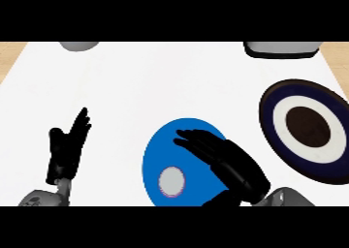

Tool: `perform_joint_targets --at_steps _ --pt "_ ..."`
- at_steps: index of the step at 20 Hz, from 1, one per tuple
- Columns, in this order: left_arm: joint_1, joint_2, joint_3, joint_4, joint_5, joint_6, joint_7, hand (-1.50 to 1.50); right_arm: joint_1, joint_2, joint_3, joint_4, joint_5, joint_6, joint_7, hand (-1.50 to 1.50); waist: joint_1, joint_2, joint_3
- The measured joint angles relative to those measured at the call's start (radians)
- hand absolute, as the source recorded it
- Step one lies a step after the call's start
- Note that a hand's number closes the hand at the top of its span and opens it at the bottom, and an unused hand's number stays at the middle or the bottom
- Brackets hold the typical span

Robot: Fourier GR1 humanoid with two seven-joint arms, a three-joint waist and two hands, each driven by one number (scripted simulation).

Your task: Pick the can from the plate and place it in the plate

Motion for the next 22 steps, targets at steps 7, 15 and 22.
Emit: perform_joint_targets --at_steps 7,15,22 --pt "0.008 -0.004 0.004 -0.009 -0.014 -0.007 -0.001 0.00 -0.106 0.050 0.068 -0.018 0.015 0.250 0.292 -1.50 0.006 0.002 0.000" --pt "0.021 -0.025 0.023 -0.053 -0.049 -0.020 0.039 0.00 -0.128 0.186 0.048 0.052 0.061 0.415 0.408 -1.50 0.005 0.004 0.002" --pt "0.012 -0.073 0.049 -0.038 -0.094 -0.034 0.049 0.00 -0.091 0.256 -0.002 0.086 0.141 0.510 0.377 -1.50 0.003 0.004 0.002"
